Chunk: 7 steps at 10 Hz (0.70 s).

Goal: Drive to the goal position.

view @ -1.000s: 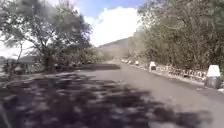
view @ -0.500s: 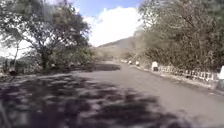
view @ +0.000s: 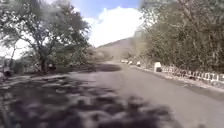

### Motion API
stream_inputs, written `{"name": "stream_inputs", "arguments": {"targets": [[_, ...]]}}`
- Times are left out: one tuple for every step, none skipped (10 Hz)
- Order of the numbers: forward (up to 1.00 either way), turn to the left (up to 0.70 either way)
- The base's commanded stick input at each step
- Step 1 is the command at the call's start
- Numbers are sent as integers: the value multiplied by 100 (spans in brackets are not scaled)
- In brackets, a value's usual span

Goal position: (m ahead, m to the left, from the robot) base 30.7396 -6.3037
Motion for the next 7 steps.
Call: {"name": "stream_inputs", "arguments": {"targets": [[70, 0], [70, 0], [70, 0], [70, 0], [70, 0], [70, 0], [70, 0]]}}
